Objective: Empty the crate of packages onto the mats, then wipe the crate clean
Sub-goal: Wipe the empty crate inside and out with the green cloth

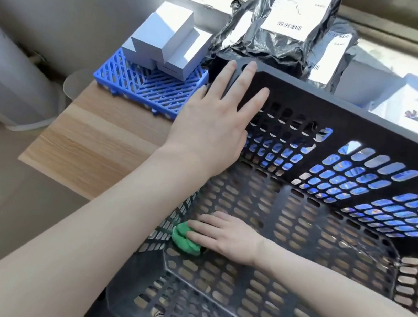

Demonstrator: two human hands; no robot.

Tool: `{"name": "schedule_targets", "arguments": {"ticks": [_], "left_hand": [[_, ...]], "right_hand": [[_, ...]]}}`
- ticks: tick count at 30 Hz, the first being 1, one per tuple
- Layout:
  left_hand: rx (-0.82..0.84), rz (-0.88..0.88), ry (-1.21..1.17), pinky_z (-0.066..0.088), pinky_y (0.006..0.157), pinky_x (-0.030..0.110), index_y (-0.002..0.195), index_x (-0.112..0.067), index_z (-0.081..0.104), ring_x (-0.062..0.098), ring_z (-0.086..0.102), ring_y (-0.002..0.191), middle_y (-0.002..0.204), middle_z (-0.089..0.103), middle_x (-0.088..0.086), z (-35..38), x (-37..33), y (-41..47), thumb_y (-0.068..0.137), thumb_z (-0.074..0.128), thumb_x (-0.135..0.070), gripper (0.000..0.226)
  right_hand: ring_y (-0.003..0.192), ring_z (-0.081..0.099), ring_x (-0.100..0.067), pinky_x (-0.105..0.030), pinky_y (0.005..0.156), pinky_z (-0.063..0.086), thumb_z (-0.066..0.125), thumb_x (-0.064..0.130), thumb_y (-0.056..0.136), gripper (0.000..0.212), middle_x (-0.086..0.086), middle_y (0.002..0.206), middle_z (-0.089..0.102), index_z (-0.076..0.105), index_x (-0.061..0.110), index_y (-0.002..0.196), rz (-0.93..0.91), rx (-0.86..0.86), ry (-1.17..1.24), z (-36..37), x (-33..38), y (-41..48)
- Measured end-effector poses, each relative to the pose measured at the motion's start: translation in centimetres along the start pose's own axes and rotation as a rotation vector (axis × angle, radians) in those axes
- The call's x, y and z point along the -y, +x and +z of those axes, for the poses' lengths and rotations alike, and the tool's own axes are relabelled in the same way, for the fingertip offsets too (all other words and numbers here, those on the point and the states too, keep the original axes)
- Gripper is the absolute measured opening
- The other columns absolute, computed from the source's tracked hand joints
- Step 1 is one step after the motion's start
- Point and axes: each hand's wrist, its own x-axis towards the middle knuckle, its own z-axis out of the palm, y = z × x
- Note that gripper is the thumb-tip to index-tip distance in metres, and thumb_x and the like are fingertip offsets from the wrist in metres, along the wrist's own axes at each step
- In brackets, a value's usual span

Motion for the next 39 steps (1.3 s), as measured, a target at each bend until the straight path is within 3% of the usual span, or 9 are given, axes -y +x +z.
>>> {"name": "schedule_targets", "arguments": {"ticks": [6, 9, 14, 17, 22, 29, 33, 37, 39], "left_hand": [[-0.012, -0.009, -0.022, 0.028, 0.116, 0.045, 0.156, -0.027, 0.002, 0.030, -0.008, 0.150, 0.163, -0.011, 0.007, -0.2, -0.1, -0.1, 0.101, 0.034, -0.038, 0.065], [-0.015, -0.008, -0.044, 0.029, 0.116, 0.044, 0.156, -0.026, 0.004, 0.029, -0.007, 0.150, 0.163, -0.009, 0.007, -0.2, -0.1, -0.1, 0.101, 0.033, -0.037, 0.063], [-0.041, -0.030, -0.080, 0.014, 0.120, 0.049, 0.156, -0.024, 0.009, 0.024, -0.006, 0.151, 0.164, -0.006, 0.003, -0.3, -0.1, -0.1, 0.101, 0.033, -0.032, 0.060], [-0.056, -0.026, -0.080, 0.014, 0.120, 0.050, 0.156, -0.023, 0.012, 0.022, -0.005, 0.151, 0.164, -0.004, 0.002, -0.3, 0.0, -0.1, 0.100, 0.034, -0.030, 0.060], [-0.051, -0.029, -0.100, 0.015, 0.120, 0.049, 0.155, -0.023, 0.014, 0.022, -0.003, 0.151, 0.164, -0.002, 0.001, -0.3, 0.0, -0.1, 0.100, 0.036, -0.030, 0.060], [-0.047, -0.032, -0.112, 0.013, 0.120, 0.048, 0.156, -0.025, 0.009, 0.021, -0.005, 0.151, 0.164, -0.005, 0.001, -0.3, -0.1, 0.0, 0.100, 0.033, -0.033, 0.061], [-0.055, -0.032, -0.120, 0.014, 0.120, 0.049, 0.156, -0.025, 0.011, 0.022, -0.005, 0.151, 0.164, -0.004, 0.001, -0.3, 0.0, 0.0, 0.100, 0.034, -0.031, 0.060], [-0.066, -0.020, -0.084, 0.017, 0.120, 0.051, 0.155, -0.022, 0.015, 0.024, -0.001, 0.151, 0.164, 0.000, 0.004, 0.0, 0.1, 0.1, 0.099, 0.036, -0.029, 0.060], [-0.076, -0.010, -0.072, 0.019, 0.119, 0.052, 0.155, -0.021, 0.018, 0.025, 0.002, 0.151, 0.164, 0.003, 0.005, 0.1, 0.2, 0.1, 0.098, 0.037, -0.029, 0.060]], "right_hand": [[0.099, 0.061, -0.030, -0.038, 0.078, 0.051, 0.042, 0.008, 0.087, 0.036, -0.009, 0.120, 0.064, 0.065, 0.009, 0.115, 0.549, -0.065, -0.151, -1.9, -8.0, -0.9], [0.092, 0.061, -0.031, -0.038, 0.072, 0.049, 0.043, 0.007, 0.084, 0.036, -0.011, 0.113, 0.066, 0.066, 0.008, 0.112, 0.765, -0.117, -0.199, -1.8, -8.8, -0.5], [0.092, 0.059, -0.030, -0.038, 0.072, 0.050, 0.044, 0.002, 0.081, 0.033, -0.012, 0.102, 0.068, 0.066, 0.003, 0.105, 0.855, -0.267, -0.107, -0.4, -6.3, 3.9], [0.100, 0.063, -0.029, -0.038, 0.080, 0.051, 0.043, 0.002, 0.084, 0.033, -0.011, 0.108, 0.068, 0.067, 0.003, 0.108, 0.888, -0.295, -0.093, 0.4, -6.1, 3.8], [0.106, 0.062, -0.029, -0.038, 0.087, 0.049, 0.046, 0.007, 0.089, 0.030, -0.014, 0.115, 0.066, 0.067, 0.002, 0.111, 0.707, -0.153, -0.234, 0.0, -7.1, -1.2], [0.097, 0.064, -0.032, -0.038, 0.086, 0.052, 0.040, 0.005, 0.083, 0.039, -0.013, 0.112, 0.068, 0.068, 0.001, 0.111, 0.813, -0.051, -0.357, -3.2, -6.1, -11.5], [0.092, 0.061, -0.034, -0.039, 0.090, 0.044, 0.044, 0.003, 0.080, 0.038, -0.015, 0.104, 0.067, 0.065, -0.001, 0.112, 0.984, -0.132, -0.238, -1.5, -5.7, -7.4], [0.098, 0.061, -0.033, -0.040, 0.089, 0.051, 0.062, -0.003, 0.072, 0.041, -0.014, 0.105, 0.068, 0.065, -0.002, 0.113, 1.103, -0.213, -0.113, 0.4, -5.2, -2.1], [0.099, 0.062, -0.032, -0.040, 0.087, 0.052, 0.060, -0.003, 0.075, 0.039, -0.014, 0.106, 0.068, 0.064, -0.002, 0.114, 1.109, -0.237, -0.098, 0.5, -5.3, -1.5]]}}
